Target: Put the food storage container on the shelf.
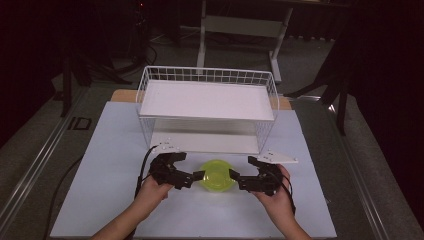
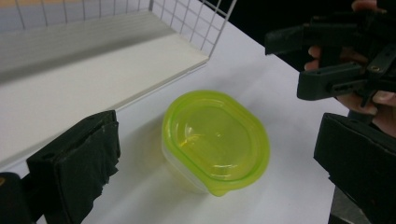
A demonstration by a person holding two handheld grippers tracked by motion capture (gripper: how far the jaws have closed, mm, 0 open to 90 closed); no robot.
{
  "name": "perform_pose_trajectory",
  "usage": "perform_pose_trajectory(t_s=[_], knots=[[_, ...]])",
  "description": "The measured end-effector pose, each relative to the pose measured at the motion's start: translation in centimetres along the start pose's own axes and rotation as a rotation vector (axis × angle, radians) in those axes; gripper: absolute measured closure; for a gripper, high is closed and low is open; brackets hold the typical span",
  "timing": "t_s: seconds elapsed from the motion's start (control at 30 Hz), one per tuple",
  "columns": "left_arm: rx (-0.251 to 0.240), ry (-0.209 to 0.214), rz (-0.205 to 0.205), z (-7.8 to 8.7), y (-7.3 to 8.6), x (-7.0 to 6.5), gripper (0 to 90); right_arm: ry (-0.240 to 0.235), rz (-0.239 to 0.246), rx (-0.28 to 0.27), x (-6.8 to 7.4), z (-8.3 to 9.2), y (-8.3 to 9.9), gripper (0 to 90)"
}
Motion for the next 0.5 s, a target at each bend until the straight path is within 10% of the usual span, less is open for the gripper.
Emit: perform_pose_trajectory(t_s=[0.5], knots=[[0.169,0.012,0.109,-3.7,2.2,0.9,14.9,0.004,-0.171,0.114,-2.2,-1.8,1.8,36.2]])
Point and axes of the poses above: each handheld gripper's, and its own axes: z roughly backward along the jaws, y roughly out of its underside, x roughly to its left, the point moved 3 cm from there along -z, roughly forward along the jaws, and after that the axes turned 15 degrees about -y, right-handed, at the moved point
